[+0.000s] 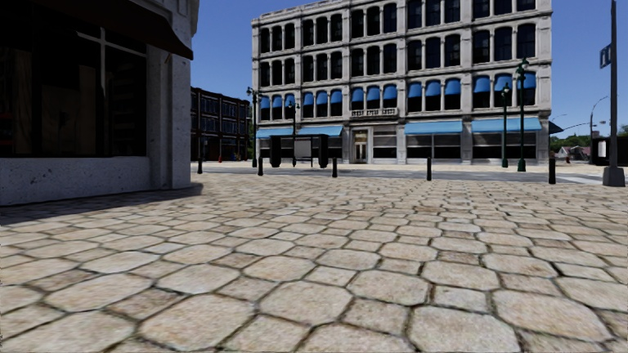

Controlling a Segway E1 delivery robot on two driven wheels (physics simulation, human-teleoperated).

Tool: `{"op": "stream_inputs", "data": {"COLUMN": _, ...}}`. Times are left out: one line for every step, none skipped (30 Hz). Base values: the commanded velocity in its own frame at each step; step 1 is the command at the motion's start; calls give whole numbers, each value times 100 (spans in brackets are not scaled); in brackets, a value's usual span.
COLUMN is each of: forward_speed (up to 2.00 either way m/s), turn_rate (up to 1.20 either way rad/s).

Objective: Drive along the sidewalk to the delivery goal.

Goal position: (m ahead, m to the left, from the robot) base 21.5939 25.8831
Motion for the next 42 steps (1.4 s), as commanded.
{"op": "stream_inputs", "data": {"forward_speed": 200, "turn_rate": 0}}
{"op": "stream_inputs", "data": {"forward_speed": 200, "turn_rate": 0}}
{"op": "stream_inputs", "data": {"forward_speed": 200, "turn_rate": 0}}
{"op": "stream_inputs", "data": {"forward_speed": 200, "turn_rate": 0}}
{"op": "stream_inputs", "data": {"forward_speed": 200, "turn_rate": 0}}
{"op": "stream_inputs", "data": {"forward_speed": 200, "turn_rate": 0}}
{"op": "stream_inputs", "data": {"forward_speed": 200, "turn_rate": 0}}
{"op": "stream_inputs", "data": {"forward_speed": 200, "turn_rate": 0}}
{"op": "stream_inputs", "data": {"forward_speed": 200, "turn_rate": 0}}
{"op": "stream_inputs", "data": {"forward_speed": 200, "turn_rate": 0}}
{"op": "stream_inputs", "data": {"forward_speed": 200, "turn_rate": 0}}
{"op": "stream_inputs", "data": {"forward_speed": 200, "turn_rate": 0}}
{"op": "stream_inputs", "data": {"forward_speed": 200, "turn_rate": 0}}
{"op": "stream_inputs", "data": {"forward_speed": 200, "turn_rate": 0}}
{"op": "stream_inputs", "data": {"forward_speed": 200, "turn_rate": 0}}
{"op": "stream_inputs", "data": {"forward_speed": 200, "turn_rate": 0}}
{"op": "stream_inputs", "data": {"forward_speed": 200, "turn_rate": 0}}
{"op": "stream_inputs", "data": {"forward_speed": 200, "turn_rate": 0}}
{"op": "stream_inputs", "data": {"forward_speed": 200, "turn_rate": 0}}
{"op": "stream_inputs", "data": {"forward_speed": 200, "turn_rate": 0}}
{"op": "stream_inputs", "data": {"forward_speed": 200, "turn_rate": 0}}
{"op": "stream_inputs", "data": {"forward_speed": 200, "turn_rate": 0}}
{"op": "stream_inputs", "data": {"forward_speed": 200, "turn_rate": 0}}
{"op": "stream_inputs", "data": {"forward_speed": 200, "turn_rate": 0}}
{"op": "stream_inputs", "data": {"forward_speed": 200, "turn_rate": 0}}
{"op": "stream_inputs", "data": {"forward_speed": 200, "turn_rate": 0}}
{"op": "stream_inputs", "data": {"forward_speed": 200, "turn_rate": 0}}
{"op": "stream_inputs", "data": {"forward_speed": 200, "turn_rate": 0}}
{"op": "stream_inputs", "data": {"forward_speed": 200, "turn_rate": 0}}
{"op": "stream_inputs", "data": {"forward_speed": 200, "turn_rate": 0}}
{"op": "stream_inputs", "data": {"forward_speed": 200, "turn_rate": 0}}
{"op": "stream_inputs", "data": {"forward_speed": 200, "turn_rate": 0}}
{"op": "stream_inputs", "data": {"forward_speed": 200, "turn_rate": 0}}
{"op": "stream_inputs", "data": {"forward_speed": 200, "turn_rate": 0}}
{"op": "stream_inputs", "data": {"forward_speed": 200, "turn_rate": 0}}
{"op": "stream_inputs", "data": {"forward_speed": 200, "turn_rate": 0}}
{"op": "stream_inputs", "data": {"forward_speed": 200, "turn_rate": 0}}
{"op": "stream_inputs", "data": {"forward_speed": 200, "turn_rate": 0}}
{"op": "stream_inputs", "data": {"forward_speed": 200, "turn_rate": 0}}
{"op": "stream_inputs", "data": {"forward_speed": 200, "turn_rate": 0}}
{"op": "stream_inputs", "data": {"forward_speed": 200, "turn_rate": 0}}
{"op": "stream_inputs", "data": {"forward_speed": 200, "turn_rate": 0}}
